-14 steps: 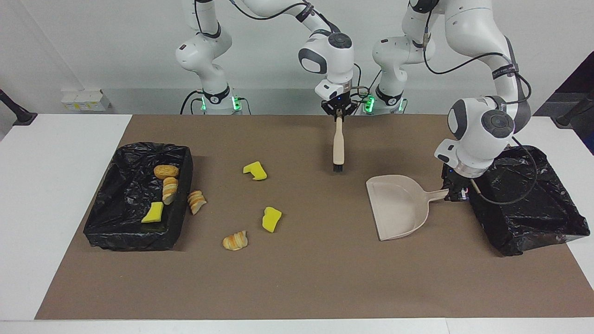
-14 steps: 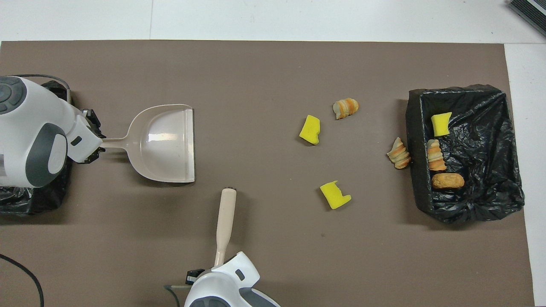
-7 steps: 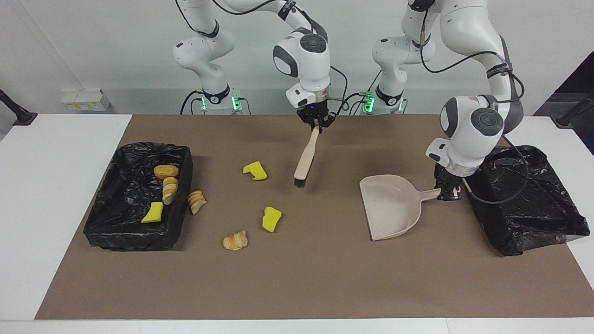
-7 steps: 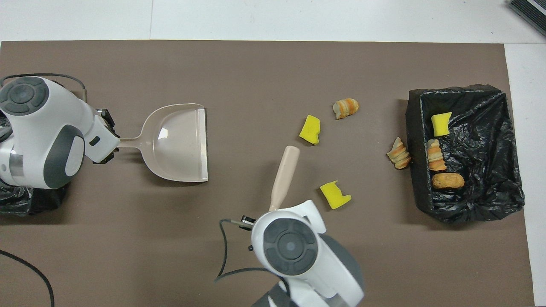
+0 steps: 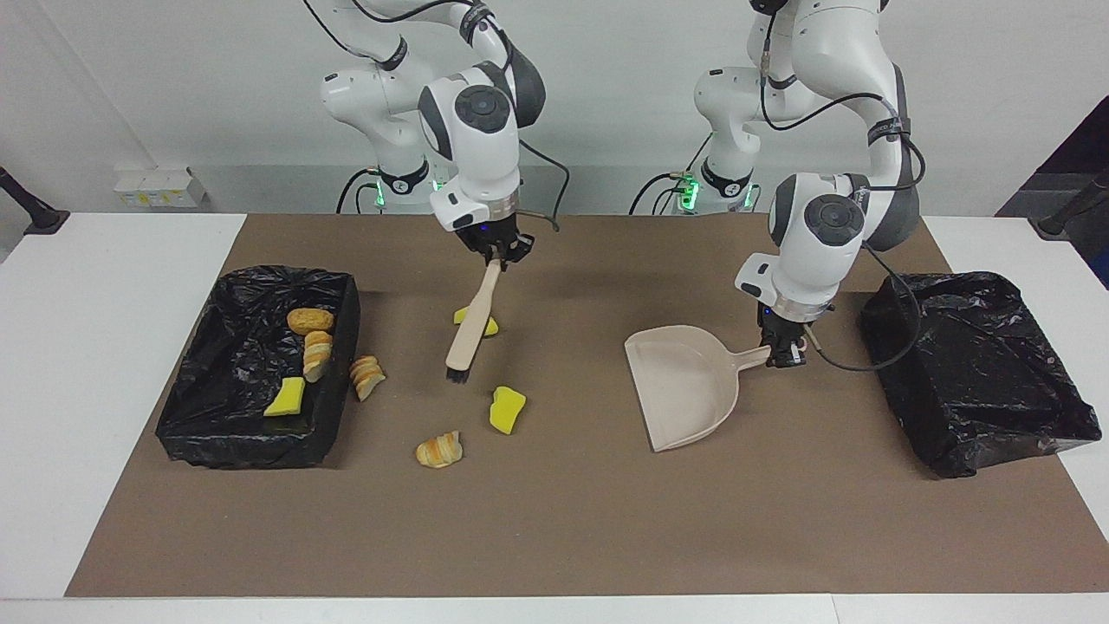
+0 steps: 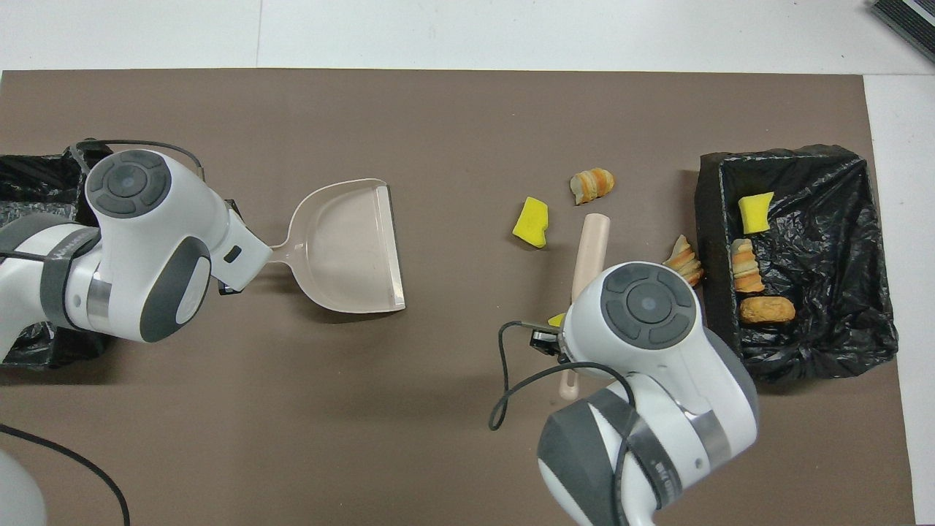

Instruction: Sweep and dump trash in bin

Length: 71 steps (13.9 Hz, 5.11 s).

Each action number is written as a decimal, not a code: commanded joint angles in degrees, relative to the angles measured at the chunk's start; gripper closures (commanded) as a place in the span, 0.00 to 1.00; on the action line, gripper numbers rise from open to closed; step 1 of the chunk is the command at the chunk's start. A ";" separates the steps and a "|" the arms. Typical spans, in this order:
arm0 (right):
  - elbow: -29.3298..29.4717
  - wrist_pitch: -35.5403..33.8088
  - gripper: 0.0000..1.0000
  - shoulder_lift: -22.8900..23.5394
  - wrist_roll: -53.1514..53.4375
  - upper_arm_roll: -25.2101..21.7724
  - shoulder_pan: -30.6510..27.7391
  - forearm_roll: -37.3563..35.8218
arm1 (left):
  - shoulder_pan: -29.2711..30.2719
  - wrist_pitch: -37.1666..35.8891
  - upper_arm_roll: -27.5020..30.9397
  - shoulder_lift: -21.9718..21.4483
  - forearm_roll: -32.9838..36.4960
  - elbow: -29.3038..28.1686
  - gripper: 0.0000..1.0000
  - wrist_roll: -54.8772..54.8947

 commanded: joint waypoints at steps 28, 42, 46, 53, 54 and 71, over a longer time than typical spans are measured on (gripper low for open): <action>-11.45 9.67 1.00 -0.36 -6.77 1.33 0.31 -15.62 | -9.92 1.03 0.70 -8.52 3.71 -11.36 1.00 -14.38; -7.92 8.96 1.00 0.61 -16.06 0.98 -14.52 -20.25 | -9.83 1.73 0.78 -8.35 3.71 -11.27 1.00 -14.30; -9.77 12.84 1.00 2.98 -16.24 1.07 -15.14 -20.25 | -9.83 1.64 0.70 -8.35 3.71 -11.27 1.00 -14.38; -8.19 11.96 1.00 2.19 -15.55 1.42 -1.11 -8.15 | -9.74 2.08 0.78 -8.26 3.62 -11.27 1.00 -14.38; -7.66 12.05 1.00 2.28 -14.59 1.42 -0.12 -6.04 | -9.74 2.08 0.78 -8.26 3.62 -11.18 1.00 -14.38; 22.46 7.30 1.00 21.06 -34.00 1.33 -15.67 -5.40 | -9.75 4.19 0.87 -6.15 3.18 -10.30 1.00 -17.54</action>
